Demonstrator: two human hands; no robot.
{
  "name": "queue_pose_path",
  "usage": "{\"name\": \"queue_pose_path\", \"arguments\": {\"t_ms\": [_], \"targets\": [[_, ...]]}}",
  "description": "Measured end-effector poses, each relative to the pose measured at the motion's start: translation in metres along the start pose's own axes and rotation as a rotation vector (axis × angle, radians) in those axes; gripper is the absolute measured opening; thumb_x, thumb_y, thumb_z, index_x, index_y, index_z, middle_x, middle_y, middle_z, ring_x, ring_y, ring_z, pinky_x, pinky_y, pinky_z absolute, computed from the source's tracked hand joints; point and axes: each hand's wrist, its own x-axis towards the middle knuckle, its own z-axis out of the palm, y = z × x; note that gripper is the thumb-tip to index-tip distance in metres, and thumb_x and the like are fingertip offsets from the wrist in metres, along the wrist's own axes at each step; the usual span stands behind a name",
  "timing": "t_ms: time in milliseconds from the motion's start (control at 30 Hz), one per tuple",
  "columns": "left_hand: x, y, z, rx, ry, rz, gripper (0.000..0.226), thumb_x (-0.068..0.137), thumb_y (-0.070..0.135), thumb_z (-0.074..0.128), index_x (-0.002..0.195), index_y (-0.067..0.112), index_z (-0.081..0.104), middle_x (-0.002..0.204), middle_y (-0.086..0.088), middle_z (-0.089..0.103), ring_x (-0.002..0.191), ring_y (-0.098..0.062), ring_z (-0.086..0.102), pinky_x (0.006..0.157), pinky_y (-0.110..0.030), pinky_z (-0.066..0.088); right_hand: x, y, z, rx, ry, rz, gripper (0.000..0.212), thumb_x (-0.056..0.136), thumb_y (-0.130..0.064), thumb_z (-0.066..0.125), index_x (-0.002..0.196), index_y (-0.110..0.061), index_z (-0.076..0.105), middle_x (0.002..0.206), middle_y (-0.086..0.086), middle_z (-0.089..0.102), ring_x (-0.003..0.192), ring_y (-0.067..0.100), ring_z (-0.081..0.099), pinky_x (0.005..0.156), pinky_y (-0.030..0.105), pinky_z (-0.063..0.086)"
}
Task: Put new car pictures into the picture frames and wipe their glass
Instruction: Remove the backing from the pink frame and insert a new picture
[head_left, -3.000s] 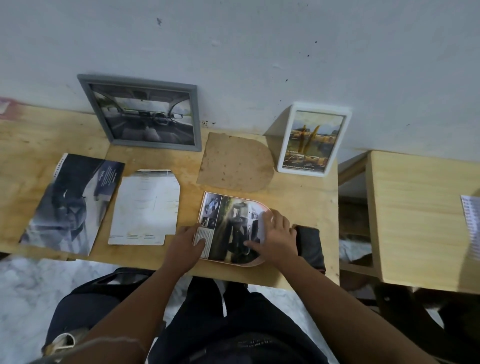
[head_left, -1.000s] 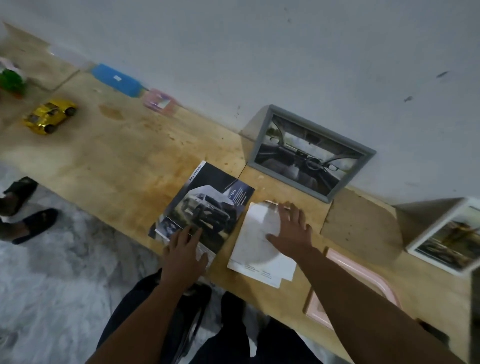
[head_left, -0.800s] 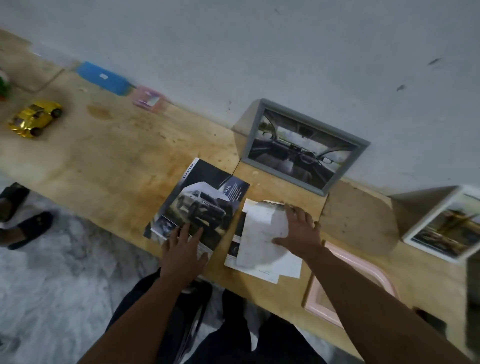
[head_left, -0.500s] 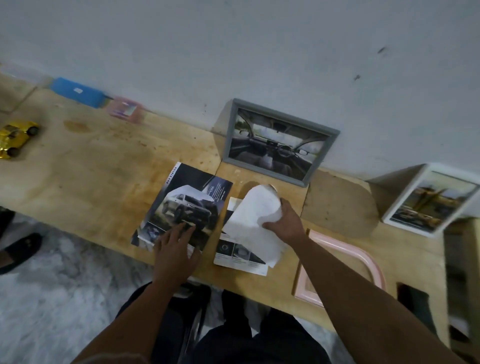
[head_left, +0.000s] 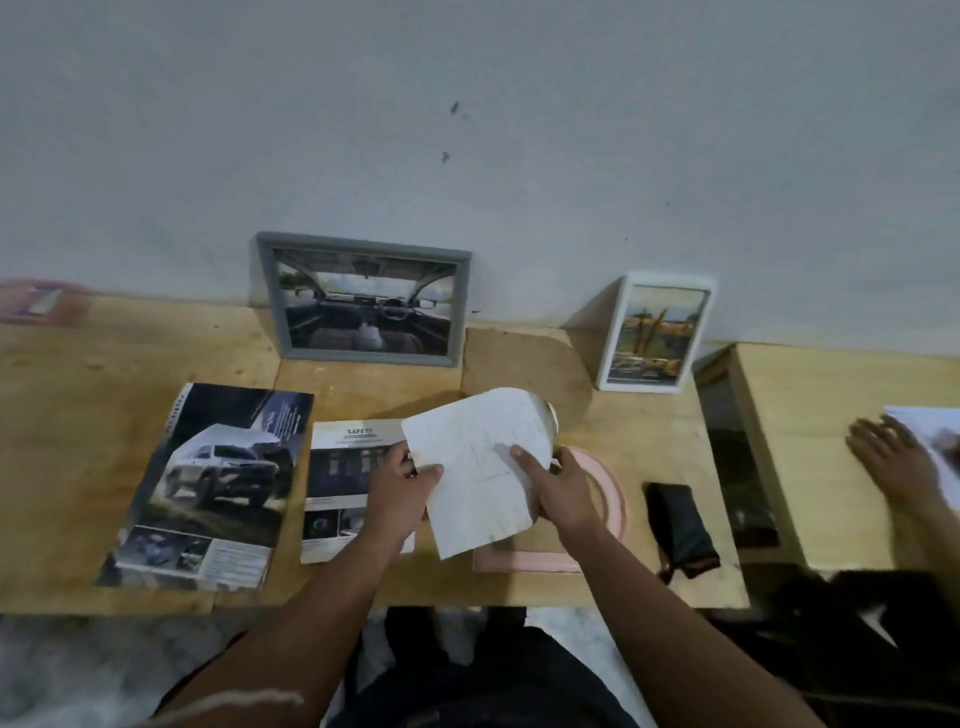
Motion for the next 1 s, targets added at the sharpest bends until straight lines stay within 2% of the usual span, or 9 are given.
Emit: {"name": "queue_pose_path", "arguments": {"t_ms": [100,167,267,367,467,667,767,867,1000], "targets": [[0.002,-0.006,0.028,0.136,-0.013,0.026,0.038,0.096,0.011,0.068,0.129,0.022,0.055,0.13,-0.003,0.067,0.101,-0.017,0.065,0.069,-0.026,0.05,0.003,0.022,-0.058,-0.013,0.124,-0.08,0.011,0.093,-0.026,0.074,0.093,-0.017,0.069,0.088,-0.006,0.075,0.091,0.028,0.07,0.077,0.045,0.06],[-0.001,-0.01,0.043,0.247,-0.064,0.024,0.051,0.097,0.015,0.069,0.144,0.02,0.049,0.133,-0.003,0.067,0.105,-0.018,0.065,0.077,-0.029,0.052,0.007,0.04,-0.091,-0.136,0.175,-0.085,0.016,0.093,-0.018,0.072,0.078,-0.016,0.067,0.073,-0.008,0.071,0.084,0.028,0.067,0.074,0.046,0.058],[-0.006,-0.02,0.06,0.457,-0.108,0.038,0.074,0.097,0.025,0.071,0.159,0.024,0.032,0.134,0.003,0.064,0.116,-0.019,0.063,0.092,-0.032,0.05,0.015,0.064,-0.119,-0.221,0.213,0.001,0.013,0.093,-0.024,0.072,0.086,-0.013,0.069,0.085,0.0,0.075,0.088,0.026,0.072,0.08,0.056,0.062],[-0.009,-0.033,0.067,0.645,-0.103,0.077,0.069,0.096,0.032,0.071,0.156,0.027,0.037,0.153,0.002,0.049,0.129,-0.021,0.059,0.099,-0.035,0.051,0.022,0.082,-0.129,-0.331,0.237,0.048,0.018,0.091,-0.031,0.074,0.097,-0.014,0.068,0.093,0.002,0.074,0.09,0.023,0.072,0.079,0.052,0.063],[-0.004,-0.047,0.066,0.747,-0.137,0.057,0.065,0.096,0.038,0.069,0.153,0.029,0.039,0.158,0.002,0.043,0.133,-0.022,0.056,0.107,-0.041,0.051,0.029,0.091,-0.13,-0.411,0.246,0.078,0.023,0.087,-0.034,0.078,0.099,-0.018,0.067,0.091,-0.003,0.072,0.088,0.022,0.07,0.078,0.05,0.063],[0.004,-0.064,0.064,0.826,-0.215,0.092,0.066,0.094,0.038,0.067,0.154,0.03,0.039,0.162,0.001,0.033,0.127,-0.02,0.059,0.106,-0.039,0.05,0.034,0.088,-0.129,-0.62,0.253,0.122,0.029,0.088,-0.045,0.074,0.101,-0.022,0.061,0.087,-0.002,0.069,0.083,0.021,0.068,0.076,0.036,0.058],[0.008,-0.067,0.064,0.926,-0.208,0.139,0.065,0.093,0.041,0.064,0.154,0.032,0.04,0.161,0.003,0.029,0.131,-0.023,0.054,0.103,-0.039,0.052,0.038,0.086,-0.139,-0.701,0.228,0.12,0.034,0.088,-0.049,0.071,0.104,-0.019,0.067,0.083,-0.004,0.07,0.078,0.018,0.069,0.076,0.038,0.061],[0.009,-0.069,0.066,1.017,-0.208,0.196,0.063,0.094,0.041,0.059,0.153,0.031,0.041,0.159,0.002,0.028,0.139,-0.024,0.046,0.104,-0.041,0.052,0.04,0.08,-0.145,-0.853,0.164,0.08,0.041,0.086,-0.058,0.067,0.107,-0.023,0.063,0.091,-0.006,0.07,0.081,0.016,0.069,0.074,0.037,0.061],[0.008,-0.069,0.07,1.033,-0.16,0.215,0.059,0.094,0.038,0.06,0.151,0.028,0.047,0.157,-0.003,0.034,0.137,-0.026,0.048,0.103,-0.042,0.054,0.045,0.068,-0.147,-0.991,0.108,0.041,0.044,0.082,-0.066,0.067,0.104,-0.029,0.057,0.094,-0.009,0.07,0.085,0.015,0.069,0.075,0.037,0.061]]}}
